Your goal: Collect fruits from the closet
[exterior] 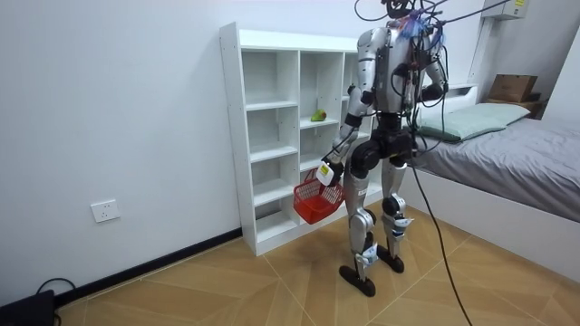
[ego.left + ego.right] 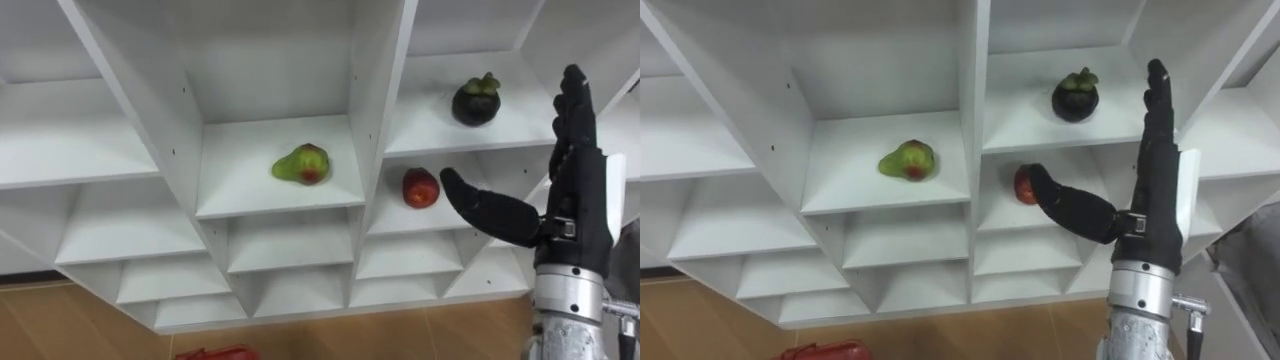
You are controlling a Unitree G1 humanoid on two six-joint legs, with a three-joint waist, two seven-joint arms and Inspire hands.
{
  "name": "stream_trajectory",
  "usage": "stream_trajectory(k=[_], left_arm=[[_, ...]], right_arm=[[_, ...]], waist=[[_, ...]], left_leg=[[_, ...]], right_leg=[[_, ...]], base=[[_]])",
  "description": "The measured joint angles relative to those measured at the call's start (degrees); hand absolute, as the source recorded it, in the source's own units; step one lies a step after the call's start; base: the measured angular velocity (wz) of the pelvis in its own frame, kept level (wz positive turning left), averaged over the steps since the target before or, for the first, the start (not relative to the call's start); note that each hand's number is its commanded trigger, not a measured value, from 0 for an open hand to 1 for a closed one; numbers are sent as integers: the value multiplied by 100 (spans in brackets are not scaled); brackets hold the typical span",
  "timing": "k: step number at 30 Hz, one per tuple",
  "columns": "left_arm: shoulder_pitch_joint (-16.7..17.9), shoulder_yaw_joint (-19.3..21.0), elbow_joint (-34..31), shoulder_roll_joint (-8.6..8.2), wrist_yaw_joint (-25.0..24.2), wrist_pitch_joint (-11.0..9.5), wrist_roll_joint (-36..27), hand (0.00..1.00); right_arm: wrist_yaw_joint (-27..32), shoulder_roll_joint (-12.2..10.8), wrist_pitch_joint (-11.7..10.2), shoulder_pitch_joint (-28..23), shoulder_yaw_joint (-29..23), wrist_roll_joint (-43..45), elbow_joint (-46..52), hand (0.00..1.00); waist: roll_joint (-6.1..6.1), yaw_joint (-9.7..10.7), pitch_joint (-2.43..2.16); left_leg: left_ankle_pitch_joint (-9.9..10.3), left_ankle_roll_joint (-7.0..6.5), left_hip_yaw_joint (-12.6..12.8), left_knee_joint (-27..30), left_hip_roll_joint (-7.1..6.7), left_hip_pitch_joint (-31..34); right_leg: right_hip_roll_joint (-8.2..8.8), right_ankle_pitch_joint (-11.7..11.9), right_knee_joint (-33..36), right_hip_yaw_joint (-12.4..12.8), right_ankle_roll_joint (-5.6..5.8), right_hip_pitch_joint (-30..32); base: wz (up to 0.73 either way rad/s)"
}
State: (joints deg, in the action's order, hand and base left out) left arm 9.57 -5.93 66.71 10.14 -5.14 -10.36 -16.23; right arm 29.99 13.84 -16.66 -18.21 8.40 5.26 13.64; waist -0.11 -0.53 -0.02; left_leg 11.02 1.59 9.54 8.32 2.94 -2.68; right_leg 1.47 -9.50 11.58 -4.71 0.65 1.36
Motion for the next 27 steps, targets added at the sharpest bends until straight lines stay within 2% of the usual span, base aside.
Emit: stream_trajectory(k=[8,12,13,19,22,27], left_arm=[[1,5,2,7,-17,2,1,100],[-5,9,-2,49,-39,3,2,100],[0,12,-16,60,-39,7,7,100],[-14,25,-33,74,-31,48,17,100],[-13,76,-36,71,-42,48,56,100],[3,130,-49,72,-63,48,62,100]], right_arm=[[209,5,0,184,2,203,17,0],[246,6,0,438,-8,202,31,0],[239,6,1,495,-8,196,31,0],[145,7,1,693,-49,183,29,0],[107,7,1,709,-94,184,18,0],[107,105,1,881,-189,189,-212,0]], waist=[[-59,-63,-2],[-181,-104,-54],[-212,-119,-53],[-235,-131,-12],[-209,-144,45],[-206,-137,51]], left_leg=[[-1,-1,-4,-5,0,10],[-2,-2,-24,0,0,-11],[-1,-2,-28,2,0,-42],[-1,-2,-40,0,0,-94],[0,-1,-42,-3,0,-86],[0,-1,-42,-1,0,-44]], right_leg=[[0,0,-9,-8,0,5],[-2,8,-96,-30,4,-70],[1,8,-99,-37,4,-103],[5,8,-106,-53,4,-187],[4,7,-107,-53,5,-196],[5,8,-104,-63,4,-151]], base=[[0],[4],[6],[1],[0],[0]])
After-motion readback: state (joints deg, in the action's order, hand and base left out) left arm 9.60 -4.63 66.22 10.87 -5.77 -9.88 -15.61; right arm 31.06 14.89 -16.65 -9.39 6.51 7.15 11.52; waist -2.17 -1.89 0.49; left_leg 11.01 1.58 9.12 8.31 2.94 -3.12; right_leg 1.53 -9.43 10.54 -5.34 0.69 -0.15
